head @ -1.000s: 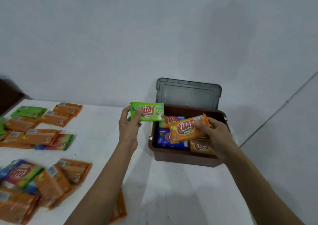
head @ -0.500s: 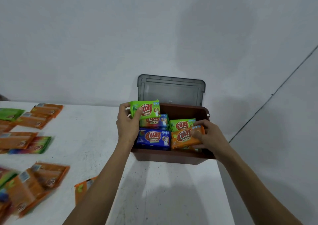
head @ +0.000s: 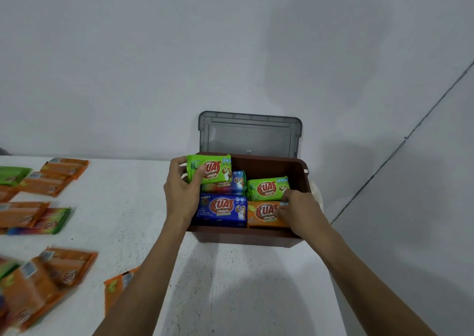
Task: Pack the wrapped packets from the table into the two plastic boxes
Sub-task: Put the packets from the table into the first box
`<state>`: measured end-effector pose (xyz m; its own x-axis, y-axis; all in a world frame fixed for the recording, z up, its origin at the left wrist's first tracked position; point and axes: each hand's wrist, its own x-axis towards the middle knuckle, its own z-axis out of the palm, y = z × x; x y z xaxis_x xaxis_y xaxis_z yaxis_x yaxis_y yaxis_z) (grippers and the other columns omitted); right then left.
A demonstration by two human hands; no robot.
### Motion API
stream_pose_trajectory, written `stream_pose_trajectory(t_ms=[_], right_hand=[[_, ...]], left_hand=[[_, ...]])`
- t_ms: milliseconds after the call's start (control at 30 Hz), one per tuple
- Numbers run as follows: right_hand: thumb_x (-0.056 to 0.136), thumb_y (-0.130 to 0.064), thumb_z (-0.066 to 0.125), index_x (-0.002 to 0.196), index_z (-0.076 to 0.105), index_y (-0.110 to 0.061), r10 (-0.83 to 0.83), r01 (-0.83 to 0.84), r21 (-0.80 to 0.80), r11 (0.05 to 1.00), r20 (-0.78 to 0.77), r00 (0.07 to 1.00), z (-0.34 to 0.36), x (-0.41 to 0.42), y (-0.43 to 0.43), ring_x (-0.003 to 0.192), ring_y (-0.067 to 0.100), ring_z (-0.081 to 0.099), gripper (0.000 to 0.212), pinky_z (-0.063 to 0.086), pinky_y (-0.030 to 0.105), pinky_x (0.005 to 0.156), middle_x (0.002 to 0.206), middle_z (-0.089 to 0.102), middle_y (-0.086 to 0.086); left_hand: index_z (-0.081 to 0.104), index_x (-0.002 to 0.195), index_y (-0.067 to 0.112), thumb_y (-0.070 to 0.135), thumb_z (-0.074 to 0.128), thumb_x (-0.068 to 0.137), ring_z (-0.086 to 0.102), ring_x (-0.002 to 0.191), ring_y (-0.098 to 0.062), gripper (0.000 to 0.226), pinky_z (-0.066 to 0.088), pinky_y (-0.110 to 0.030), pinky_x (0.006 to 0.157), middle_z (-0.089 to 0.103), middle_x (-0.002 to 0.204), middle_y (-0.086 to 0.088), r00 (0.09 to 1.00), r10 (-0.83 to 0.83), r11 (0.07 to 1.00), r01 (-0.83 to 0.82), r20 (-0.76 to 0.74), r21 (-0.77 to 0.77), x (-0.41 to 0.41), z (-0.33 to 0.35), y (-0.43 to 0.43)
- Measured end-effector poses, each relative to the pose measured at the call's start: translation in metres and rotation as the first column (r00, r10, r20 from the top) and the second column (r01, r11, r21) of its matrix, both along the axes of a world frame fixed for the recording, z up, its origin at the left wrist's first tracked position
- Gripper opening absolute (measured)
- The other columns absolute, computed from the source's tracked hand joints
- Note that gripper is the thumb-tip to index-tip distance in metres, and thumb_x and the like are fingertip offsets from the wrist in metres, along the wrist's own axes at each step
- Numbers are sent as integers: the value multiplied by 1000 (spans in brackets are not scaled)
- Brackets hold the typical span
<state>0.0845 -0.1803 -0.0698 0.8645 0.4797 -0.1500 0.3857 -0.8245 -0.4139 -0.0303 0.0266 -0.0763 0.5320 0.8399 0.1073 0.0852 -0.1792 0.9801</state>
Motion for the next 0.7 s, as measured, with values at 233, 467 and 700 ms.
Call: stream_pose_trajectory(t_ms=[233, 467, 700], right_hand=[[97, -30, 56, 131, 53, -14, 42, -32, -61, 998, 174, 984, 7, -4, 3, 103, 23, 65, 37, 53, 32, 86, 120, 64, 10], [94, -42, 59, 133, 53, -20, 56, -64, 319, 946, 35, 998, 16, -1, 23, 105, 14, 63, 45, 48, 19, 76, 123, 65, 4], [89, -36, 67, 135, 50, -16, 247, 130, 650, 749, -455, 856, 15, -5, 57, 102, 15, 68, 52, 60, 30, 78, 120, 65, 5]], left_hand=[[48, 114, 26, 35, 62, 91, 61, 80, 3, 29, 48, -7, 55, 59, 102, 14, 999, -33, 999, 34, -21, 36, 0, 1, -3], [50, 113, 28, 35, 63, 90, 67, 82, -3, 28, 55, -15, 62, 63, 101, 15, 993, -117, 993, 117, 10, -13, -1, 2, -2], [51, 118, 25, 35, 63, 89, 67, 99, -18, 34, 60, -34, 77, 66, 116, 2, 985, -173, 984, 173, 28, -27, -3, -1, -1]])
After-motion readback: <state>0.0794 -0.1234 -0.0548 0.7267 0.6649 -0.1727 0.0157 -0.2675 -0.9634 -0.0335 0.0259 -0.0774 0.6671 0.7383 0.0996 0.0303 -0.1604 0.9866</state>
